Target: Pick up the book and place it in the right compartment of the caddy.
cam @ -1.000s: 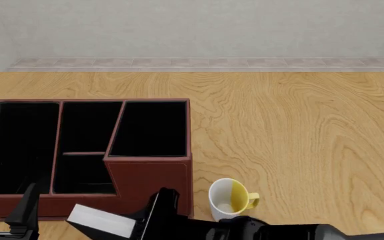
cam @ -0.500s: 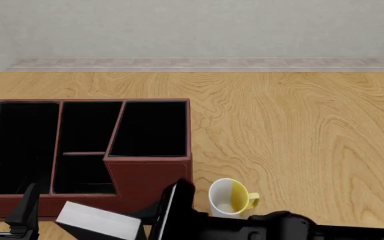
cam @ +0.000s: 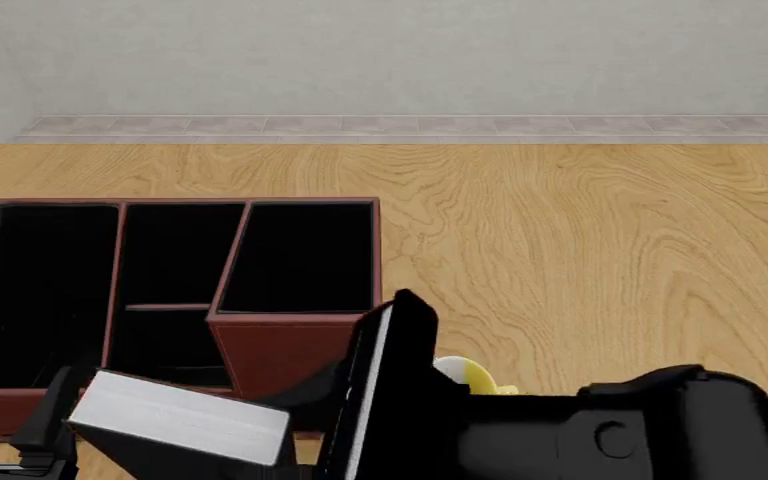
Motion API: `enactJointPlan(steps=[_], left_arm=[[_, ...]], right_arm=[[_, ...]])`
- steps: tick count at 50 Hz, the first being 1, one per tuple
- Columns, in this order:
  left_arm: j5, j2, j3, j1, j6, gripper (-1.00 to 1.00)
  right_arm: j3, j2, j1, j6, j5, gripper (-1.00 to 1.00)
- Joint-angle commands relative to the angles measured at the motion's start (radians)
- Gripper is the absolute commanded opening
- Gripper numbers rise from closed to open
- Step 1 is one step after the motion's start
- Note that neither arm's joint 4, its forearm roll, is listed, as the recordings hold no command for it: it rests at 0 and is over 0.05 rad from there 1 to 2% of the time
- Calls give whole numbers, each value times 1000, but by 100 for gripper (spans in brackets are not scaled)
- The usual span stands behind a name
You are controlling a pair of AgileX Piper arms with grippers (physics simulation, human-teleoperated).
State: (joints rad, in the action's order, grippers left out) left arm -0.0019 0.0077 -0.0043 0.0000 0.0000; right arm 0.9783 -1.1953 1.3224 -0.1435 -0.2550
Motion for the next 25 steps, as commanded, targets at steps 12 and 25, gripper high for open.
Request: enactJointPlan(steps=[12,25], left_arm=[[0,0,0,0,0,100],[0,0,0,0,0,100]], right_arm=[[234,47,68,85,-279,-100],[440,19,99,104,-459,-100]])
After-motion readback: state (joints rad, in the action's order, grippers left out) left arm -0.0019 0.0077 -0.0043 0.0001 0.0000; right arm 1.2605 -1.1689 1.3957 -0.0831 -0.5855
